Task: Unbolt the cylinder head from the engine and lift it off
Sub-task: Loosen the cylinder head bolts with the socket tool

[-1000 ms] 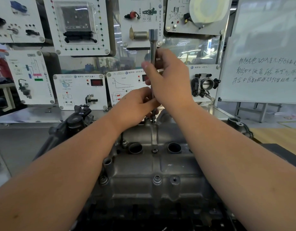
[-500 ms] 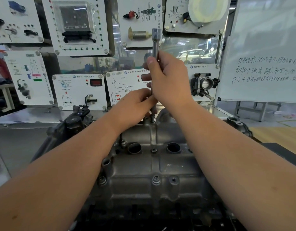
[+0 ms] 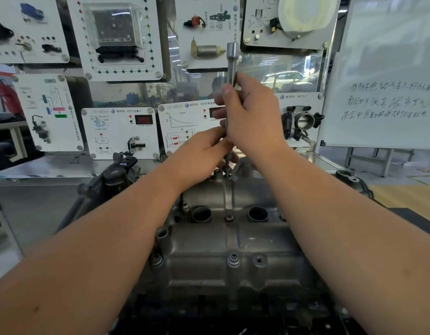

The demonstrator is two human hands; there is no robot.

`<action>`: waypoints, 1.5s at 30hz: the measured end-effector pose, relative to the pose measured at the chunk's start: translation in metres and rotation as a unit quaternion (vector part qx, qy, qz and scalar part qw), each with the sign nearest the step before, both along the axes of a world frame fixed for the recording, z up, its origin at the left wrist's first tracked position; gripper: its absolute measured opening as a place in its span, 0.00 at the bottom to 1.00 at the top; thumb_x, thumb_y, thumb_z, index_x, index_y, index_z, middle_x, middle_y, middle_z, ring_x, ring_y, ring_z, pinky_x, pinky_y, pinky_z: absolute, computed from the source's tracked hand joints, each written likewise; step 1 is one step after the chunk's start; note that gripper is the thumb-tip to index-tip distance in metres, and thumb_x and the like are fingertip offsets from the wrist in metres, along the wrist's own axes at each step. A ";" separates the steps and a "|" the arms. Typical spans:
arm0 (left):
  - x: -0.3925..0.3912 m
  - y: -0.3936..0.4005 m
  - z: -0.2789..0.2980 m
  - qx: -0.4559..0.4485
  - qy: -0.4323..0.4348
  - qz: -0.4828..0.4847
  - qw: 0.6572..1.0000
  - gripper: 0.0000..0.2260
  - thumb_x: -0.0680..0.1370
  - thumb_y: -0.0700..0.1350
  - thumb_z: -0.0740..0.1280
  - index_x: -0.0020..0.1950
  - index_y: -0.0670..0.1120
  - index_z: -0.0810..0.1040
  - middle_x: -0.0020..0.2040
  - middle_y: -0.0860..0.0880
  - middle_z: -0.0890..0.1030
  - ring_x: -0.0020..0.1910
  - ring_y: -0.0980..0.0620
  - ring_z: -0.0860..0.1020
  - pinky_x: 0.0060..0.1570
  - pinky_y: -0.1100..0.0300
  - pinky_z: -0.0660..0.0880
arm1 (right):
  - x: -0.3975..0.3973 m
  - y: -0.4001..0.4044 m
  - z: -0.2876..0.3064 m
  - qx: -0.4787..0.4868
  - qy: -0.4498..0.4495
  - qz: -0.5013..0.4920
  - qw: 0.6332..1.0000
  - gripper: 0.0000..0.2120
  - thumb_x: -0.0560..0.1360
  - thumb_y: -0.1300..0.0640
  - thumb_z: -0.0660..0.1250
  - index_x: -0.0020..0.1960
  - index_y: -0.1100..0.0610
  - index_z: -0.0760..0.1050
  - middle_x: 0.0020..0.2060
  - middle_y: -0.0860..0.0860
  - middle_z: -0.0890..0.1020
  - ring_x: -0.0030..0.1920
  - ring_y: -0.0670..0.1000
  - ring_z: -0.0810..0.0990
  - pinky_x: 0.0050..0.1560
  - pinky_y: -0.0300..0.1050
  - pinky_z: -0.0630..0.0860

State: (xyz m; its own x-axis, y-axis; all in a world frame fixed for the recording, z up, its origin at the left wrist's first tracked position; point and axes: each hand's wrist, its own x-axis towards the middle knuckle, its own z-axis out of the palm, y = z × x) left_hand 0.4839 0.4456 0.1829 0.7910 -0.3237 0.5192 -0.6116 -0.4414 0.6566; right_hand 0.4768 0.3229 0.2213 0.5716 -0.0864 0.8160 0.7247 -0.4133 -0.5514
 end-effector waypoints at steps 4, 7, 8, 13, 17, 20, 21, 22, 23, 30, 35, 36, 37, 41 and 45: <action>0.001 0.001 0.001 0.022 -0.012 0.003 1.000 0.11 0.84 0.53 0.62 0.48 0.50 0.78 0.38 0.54 0.84 0.38 0.52 0.85 0.30 0.69 0.72 | 0.000 0.000 -0.002 0.027 -0.002 0.021 0.999 0.17 0.82 0.54 0.64 0.69 0.52 0.71 0.42 0.47 0.86 0.38 0.43 0.85 0.46 0.53 0.83; 0.003 0.001 0.001 0.014 -0.017 -0.002 1.000 0.13 0.82 0.53 0.64 0.53 0.43 0.79 0.41 0.48 0.85 0.42 0.45 0.85 0.44 0.51 0.81 | -0.001 0.000 -0.002 0.009 -0.016 -0.003 1.000 0.10 0.81 0.54 0.66 0.60 0.55 0.76 0.40 0.47 0.85 0.36 0.43 0.85 0.45 0.53 0.83; 0.002 0.001 0.001 0.010 -0.015 -0.002 1.000 0.13 0.82 0.52 0.64 0.52 0.43 0.79 0.41 0.48 0.85 0.42 0.46 0.85 0.45 0.50 0.81 | 0.000 0.000 -0.001 0.004 -0.015 -0.006 1.000 0.08 0.81 0.55 0.65 0.56 0.58 0.77 0.39 0.49 0.85 0.36 0.43 0.85 0.44 0.54 0.82; 0.001 0.001 -0.001 0.013 0.003 0.003 1.000 0.11 0.85 0.52 0.60 0.46 0.55 0.78 0.40 0.54 0.84 0.36 0.59 0.83 0.30 0.73 0.70 | -0.002 -0.001 0.000 0.001 0.009 0.008 1.000 0.09 0.83 0.57 0.59 0.56 0.60 0.76 0.42 0.52 0.85 0.38 0.44 0.85 0.41 0.56 0.83; 0.001 0.002 0.001 0.023 -0.007 0.017 1.000 0.10 0.83 0.52 0.64 0.51 0.47 0.79 0.41 0.51 0.86 0.40 0.50 0.85 0.36 0.59 0.75 | -0.005 0.000 -0.002 0.012 0.003 0.023 1.000 0.18 0.80 0.52 0.67 0.68 0.52 0.70 0.41 0.48 0.85 0.38 0.45 0.85 0.44 0.50 0.83; 0.002 0.002 0.001 0.026 -0.021 0.018 0.999 0.13 0.82 0.52 0.66 0.54 0.42 0.79 0.43 0.48 0.86 0.43 0.46 0.85 0.45 0.50 0.80 | -0.004 0.000 -0.001 0.007 -0.007 -0.003 1.000 0.08 0.80 0.53 0.68 0.55 0.57 0.76 0.39 0.49 0.84 0.34 0.44 0.84 0.43 0.53 0.82; 0.002 0.001 0.000 0.023 -0.020 0.015 0.999 0.12 0.82 0.52 0.65 0.53 0.44 0.79 0.43 0.48 0.86 0.43 0.48 0.85 0.42 0.54 0.80 | -0.004 0.000 0.000 0.003 -0.004 -0.010 1.000 0.08 0.81 0.54 0.66 0.52 0.60 0.77 0.39 0.51 0.84 0.33 0.43 0.84 0.41 0.53 0.82; 0.002 0.001 0.000 0.017 -0.015 0.012 1.000 0.10 0.83 0.52 0.64 0.51 0.47 0.80 0.42 0.49 0.85 0.41 0.50 0.85 0.37 0.60 0.77 | -0.003 0.001 0.000 -0.002 0.002 -0.015 1.000 0.10 0.82 0.54 0.64 0.50 0.62 0.77 0.38 0.53 0.84 0.32 0.42 0.84 0.39 0.53 0.81; 0.002 0.001 -0.001 0.010 -0.011 0.012 1.000 0.10 0.84 0.52 0.62 0.49 0.50 0.80 0.42 0.50 0.85 0.39 0.52 0.84 0.33 0.67 0.74 | -0.003 0.001 0.001 -0.008 0.009 -0.019 1.000 0.12 0.82 0.54 0.63 0.50 0.64 0.77 0.38 0.54 0.84 0.32 0.41 0.83 0.38 0.54 0.81; 0.002 0.003 0.001 0.025 -0.017 0.023 0.999 0.08 0.84 0.51 0.63 0.49 0.51 0.79 0.42 0.56 0.85 0.38 0.55 0.85 0.31 0.70 0.71 | -0.006 0.001 0.000 -0.015 0.008 0.002 1.000 0.11 0.82 0.53 0.63 0.58 0.59 0.75 0.40 0.52 0.84 0.36 0.46 0.85 0.42 0.55 0.82; 0.004 0.002 0.001 0.021 -0.024 0.026 0.999 0.12 0.82 0.51 0.66 0.55 0.42 0.79 0.43 0.48 0.85 0.40 0.50 0.85 0.41 0.54 0.79 | -0.006 0.001 0.001 -0.012 -0.008 -0.034 0.999 0.09 0.81 0.54 0.66 0.55 0.60 0.78 0.41 0.52 0.84 0.36 0.46 0.85 0.44 0.54 0.81; 0.004 0.002 0.001 0.017 -0.024 0.024 0.999 0.11 0.82 0.51 0.66 0.54 0.44 0.79 0.43 0.49 0.85 0.39 0.51 0.85 0.37 0.59 0.76 | -0.004 0.001 0.002 -0.017 -0.007 -0.038 0.999 0.10 0.81 0.55 0.65 0.52 0.62 0.77 0.39 0.54 0.83 0.34 0.44 0.84 0.41 0.54 0.81; 0.004 0.002 0.000 0.013 -0.022 0.019 0.999 0.08 0.82 0.51 0.65 0.52 0.48 0.80 0.43 0.49 0.85 0.39 0.53 0.85 0.34 0.64 0.74 | -0.004 0.001 0.002 -0.021 -0.002 -0.037 0.999 0.11 0.82 0.55 0.63 0.50 0.64 0.77 0.38 0.55 0.83 0.33 0.43 0.84 0.40 0.54 0.80; 0.002 0.001 -0.001 -0.005 0.008 -0.002 1.000 0.08 0.84 0.49 0.62 0.48 0.55 0.79 0.44 0.53 0.86 0.41 0.52 0.85 0.31 0.72 0.71 | -0.005 0.001 0.003 -0.026 0.013 -0.014 0.999 0.11 0.83 0.56 0.60 0.55 0.64 0.76 0.40 0.56 0.84 0.35 0.46 0.85 0.42 0.57 0.82; 0.005 0.003 0.000 0.018 -0.016 0.008 1.000 0.06 0.82 0.48 0.65 0.48 0.50 0.80 0.41 0.52 0.86 0.40 0.51 0.85 0.36 0.65 0.75 | -0.011 0.002 0.001 -0.018 -0.005 -0.001 1.000 0.18 0.81 0.53 0.65 0.69 0.55 0.71 0.43 0.50 0.85 0.40 0.51 0.85 0.48 0.54 0.82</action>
